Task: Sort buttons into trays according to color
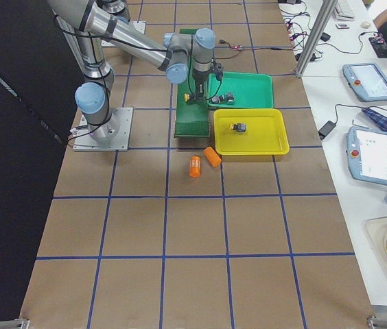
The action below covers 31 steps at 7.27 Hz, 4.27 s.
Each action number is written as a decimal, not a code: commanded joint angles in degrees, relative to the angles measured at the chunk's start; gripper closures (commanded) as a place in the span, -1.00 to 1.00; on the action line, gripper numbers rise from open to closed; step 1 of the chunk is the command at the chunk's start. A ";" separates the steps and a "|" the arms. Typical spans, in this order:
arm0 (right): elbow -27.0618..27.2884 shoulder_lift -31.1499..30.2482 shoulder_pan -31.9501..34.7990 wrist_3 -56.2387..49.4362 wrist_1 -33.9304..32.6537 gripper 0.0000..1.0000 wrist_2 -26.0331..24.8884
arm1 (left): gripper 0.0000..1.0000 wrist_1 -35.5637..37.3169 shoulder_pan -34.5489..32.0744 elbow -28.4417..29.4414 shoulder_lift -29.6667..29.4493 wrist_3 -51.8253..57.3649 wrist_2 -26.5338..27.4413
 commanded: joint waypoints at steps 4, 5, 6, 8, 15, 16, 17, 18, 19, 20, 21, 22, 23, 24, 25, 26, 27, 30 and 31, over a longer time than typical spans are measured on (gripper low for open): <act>-24.99 18.54 -8.76 -13.61 3.22 0.67 -2.04 | -1.00 0.00 -0.07 -0.12 0.00 0.00 0.00; -26.77 21.45 -11.92 -17.04 3.48 0.64 -1.77 | -1.00 0.00 0.02 -0.12 0.00 -0.09 0.00; -26.88 22.52 -13.00 -19.17 3.40 0.57 -1.51 | -1.00 0.00 0.02 -0.12 0.00 -0.09 0.00; -26.53 22.10 -12.92 -19.01 3.40 -0.76 -1.25 | -1.00 0.00 0.02 0.06 0.00 0.00 -0.09; -26.88 -1.59 4.10 5.90 24.47 -1.00 -1.95 | -1.00 0.00 0.02 0.15 0.00 0.00 0.00; -26.97 -5.03 6.82 6.56 27.02 -1.00 -1.95 | -1.00 0.00 0.10 0.15 0.00 0.09 0.00; -27.05 -7.85 7.98 9.00 29.56 -1.00 -1.95 | -1.00 0.00 0.11 0.15 0.00 0.09 0.09; -28.71 -8.66 8.26 11.11 33.16 -1.00 -1.25 | -1.00 0.00 0.11 0.15 0.00 0.09 0.00; -30.03 -8.58 8.35 11.14 36.06 -1.00 -1.24 | -1.00 0.00 0.11 0.15 0.00 0.09 0.00; -30.22 -8.75 8.35 11.22 36.96 -1.00 -1.07 | -1.00 0.00 0.11 0.15 0.00 0.09 0.00; -30.31 -8.75 8.17 11.14 36.89 -1.00 -0.81 | -1.00 0.00 0.11 0.15 0.00 0.00 0.00; -30.39 -8.49 8.17 11.14 36.88 -1.00 -0.81 | -1.00 0.00 0.02 0.15 0.00 0.00 0.00; -30.40 -8.49 8.17 11.05 36.88 -1.00 -0.81 | -1.00 0.00 0.02 0.15 0.00 0.00 0.00; -30.40 -8.40 8.08 11.05 36.80 -1.00 -0.72 | -1.00 0.00 0.02 0.06 0.00 0.00 0.00; -30.40 -8.40 8.00 10.96 36.80 -1.00 -0.80 | -1.00 0.00 0.02 0.06 0.00 0.09 0.00; -30.40 -8.31 7.73 10.52 36.80 -1.00 -1.15 | -1.00 0.00 0.02 0.06 0.00 0.00 0.00; -30.31 -8.31 7.64 10.43 36.80 -1.00 -1.24 | -1.00 0.00 0.02 0.06 0.00 0.00 0.00; -30.39 -8.40 7.64 10.43 36.71 -1.00 -1.16 | -1.00 0.00 -0.16 -0.38 0.09 -1.22 -0.18; -30.40 -8.40 7.64 10.43 36.62 -1.00 -0.98 | -1.00 0.09 -0.25 -0.47 0.09 -2.27 -0.26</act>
